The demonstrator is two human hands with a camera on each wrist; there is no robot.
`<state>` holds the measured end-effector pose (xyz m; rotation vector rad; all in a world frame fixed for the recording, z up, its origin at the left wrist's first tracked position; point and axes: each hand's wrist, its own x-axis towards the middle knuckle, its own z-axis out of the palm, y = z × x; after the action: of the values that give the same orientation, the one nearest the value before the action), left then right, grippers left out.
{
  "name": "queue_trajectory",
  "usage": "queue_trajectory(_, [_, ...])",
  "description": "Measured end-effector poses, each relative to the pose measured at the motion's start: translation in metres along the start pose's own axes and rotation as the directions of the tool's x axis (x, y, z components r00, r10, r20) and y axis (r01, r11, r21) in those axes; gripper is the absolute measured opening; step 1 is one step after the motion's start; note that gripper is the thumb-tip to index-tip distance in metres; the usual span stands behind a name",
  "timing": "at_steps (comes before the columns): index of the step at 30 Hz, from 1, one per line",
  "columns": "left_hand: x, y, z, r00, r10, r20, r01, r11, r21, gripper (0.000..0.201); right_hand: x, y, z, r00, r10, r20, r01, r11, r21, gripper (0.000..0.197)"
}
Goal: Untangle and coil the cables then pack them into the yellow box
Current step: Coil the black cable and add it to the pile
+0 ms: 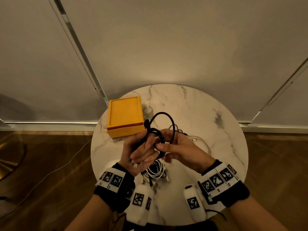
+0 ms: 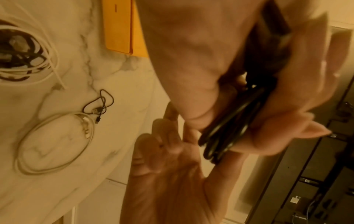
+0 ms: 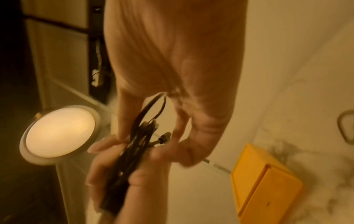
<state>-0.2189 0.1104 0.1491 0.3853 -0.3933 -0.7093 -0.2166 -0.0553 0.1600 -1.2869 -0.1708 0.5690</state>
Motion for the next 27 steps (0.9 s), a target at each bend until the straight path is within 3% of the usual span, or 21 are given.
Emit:
queue_trajectory(2, [0.000,0.000,0.000,1.000,-0.016,-0.025,0.017,0.999,0.038,0.037,-0.002,-0.001,0.002,0.996,-0.036,0.076,0.039,0.998,-0.047,0.028])
queue_trajectory(4, [-0.001,0.004,0.001,0.982,-0.008,-0.188,0.056,0.967,0.250,0.036,-0.001,-0.001,0.002,0.994,-0.111,0.008,0.111,0.982,-0.152,0.018])
queue_trajectory(6, [0.000,0.008,0.001,0.912,0.103,-0.397,0.118,0.861,0.495,0.034,0.001,0.002,0.001,0.984,-0.158,-0.077,0.143,0.974,-0.175,0.010])
queue_trajectory(8, [0.003,0.008,0.002,0.825,0.248,-0.507,0.146,0.775,0.615,0.032,0.003,0.005,0.002,0.974,-0.170,-0.151,0.145,0.976,-0.161,0.012])
queue_trajectory(10, [0.004,0.005,0.000,0.747,0.324,-0.580,0.161,0.759,0.631,0.029,0.004,0.006,0.001,0.963,-0.166,-0.213,0.130,0.976,-0.173,0.019])
queue_trajectory(12, [0.004,0.003,-0.004,0.712,0.311,-0.630,0.177,0.788,0.590,0.032,0.005,0.006,0.000,0.959,-0.166,-0.229,0.125,0.975,-0.185,0.022])
queue_trajectory(15, [0.003,0.003,-0.011,0.749,0.237,-0.618,0.206,0.804,0.558,0.045,0.003,0.006,-0.003,0.957,-0.167,-0.236,0.121,0.973,-0.197,0.025])
queue_trajectory(18, [0.002,0.001,-0.008,0.805,0.228,-0.548,0.270,0.682,0.680,0.041,0.002,0.004,-0.004,0.954,-0.171,-0.247,0.131,0.977,-0.170,0.025])
queue_trajectory(20, [0.002,0.001,-0.011,0.839,0.269,-0.473,0.244,0.591,0.769,0.039,0.001,0.001,-0.006,0.957,-0.178,-0.228,0.147,0.978,-0.149,0.034])
queue_trajectory(23, [0.001,0.007,-0.015,0.857,0.265,-0.442,0.336,0.362,0.869,0.041,-0.001,-0.004,-0.011,0.959,-0.185,-0.213,0.152,0.975,-0.164,0.029])
queue_trajectory(27, [0.001,0.020,-0.021,0.910,0.286,-0.301,0.337,-0.084,0.938,0.046,-0.005,-0.004,-0.017,0.965,-0.200,-0.169,0.161,0.963,-0.216,0.026])
